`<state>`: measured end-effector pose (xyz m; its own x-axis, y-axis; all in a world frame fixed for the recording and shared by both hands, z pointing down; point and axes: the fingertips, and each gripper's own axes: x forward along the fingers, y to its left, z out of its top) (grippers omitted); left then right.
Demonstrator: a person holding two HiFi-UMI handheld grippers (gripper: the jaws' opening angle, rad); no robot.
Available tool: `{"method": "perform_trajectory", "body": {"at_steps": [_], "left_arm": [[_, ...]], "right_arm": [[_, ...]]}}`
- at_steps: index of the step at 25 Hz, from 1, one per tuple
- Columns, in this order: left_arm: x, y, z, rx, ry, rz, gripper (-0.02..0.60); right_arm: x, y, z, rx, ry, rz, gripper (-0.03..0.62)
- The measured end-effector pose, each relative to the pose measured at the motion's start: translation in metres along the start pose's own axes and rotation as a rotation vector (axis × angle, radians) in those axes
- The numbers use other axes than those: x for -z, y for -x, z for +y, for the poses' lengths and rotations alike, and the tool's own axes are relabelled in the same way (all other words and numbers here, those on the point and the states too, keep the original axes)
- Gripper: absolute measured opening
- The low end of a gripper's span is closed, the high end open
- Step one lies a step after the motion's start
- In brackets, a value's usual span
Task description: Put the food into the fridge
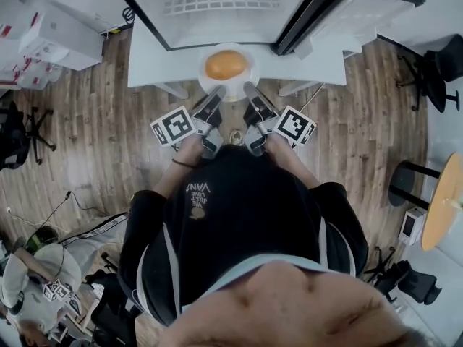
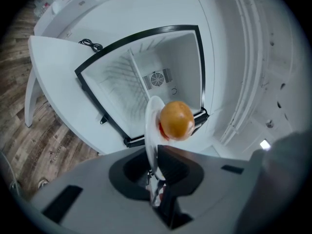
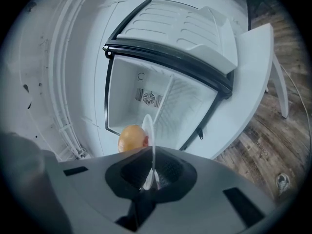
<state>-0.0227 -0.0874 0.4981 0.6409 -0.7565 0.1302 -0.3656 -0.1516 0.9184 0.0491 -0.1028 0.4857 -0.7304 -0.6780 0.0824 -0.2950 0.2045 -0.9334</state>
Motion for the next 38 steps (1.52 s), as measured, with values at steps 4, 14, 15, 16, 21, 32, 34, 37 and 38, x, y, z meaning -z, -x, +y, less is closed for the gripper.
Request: {"method": "perform_trajectory", "body": {"at_steps": [4,14,15,16,21,32,34,37,38], "left_arm": [[0.001,-0.008,0.001,-0.013,-0.003,-0.021,0.04],[-0.013,-0.015,0.007,-0.033,0.001,-0.037,0.04],[-0.018,-0.015,0.009,-0.031,0.002,-0.035,0.039],[-0.023,-0.016,0.01,-0.028,0.004,-0.033,0.038],[-0.036,-0.031,0.008,-0.032,-0.001,-0.001,0.038],[-0.091,-0.054,0.007,0.018,-0.044,0.033,0.039],[-0.098,-0.056,0.007,0.025,-0.044,0.034,0.04],[-0.105,-0.059,0.005,0.037,-0.044,0.034,0.038],[-0.107,-0.06,0.005,0.04,-0.046,0.035,0.039]], "right_arm": [[-0.007,-0.002,-0.006,-0.01,-0.003,0.032,0.02],[-0.013,-0.018,-0.008,-0.031,-0.008,0.058,0.02],[-0.013,-0.023,-0.008,-0.024,-0.011,0.056,0.02],[-0.014,-0.028,-0.008,-0.021,-0.011,0.053,0.02],[-0.03,-0.038,-0.007,-0.017,-0.012,0.025,0.02],[-0.058,-0.085,0.008,-0.033,0.036,-0.041,0.02],[-0.062,-0.093,0.012,-0.043,0.054,-0.046,0.02],[-0.064,-0.096,0.012,-0.026,0.028,-0.059,0.02],[-0.065,-0.097,0.012,-0.026,0.027,-0.063,0.02]]}}
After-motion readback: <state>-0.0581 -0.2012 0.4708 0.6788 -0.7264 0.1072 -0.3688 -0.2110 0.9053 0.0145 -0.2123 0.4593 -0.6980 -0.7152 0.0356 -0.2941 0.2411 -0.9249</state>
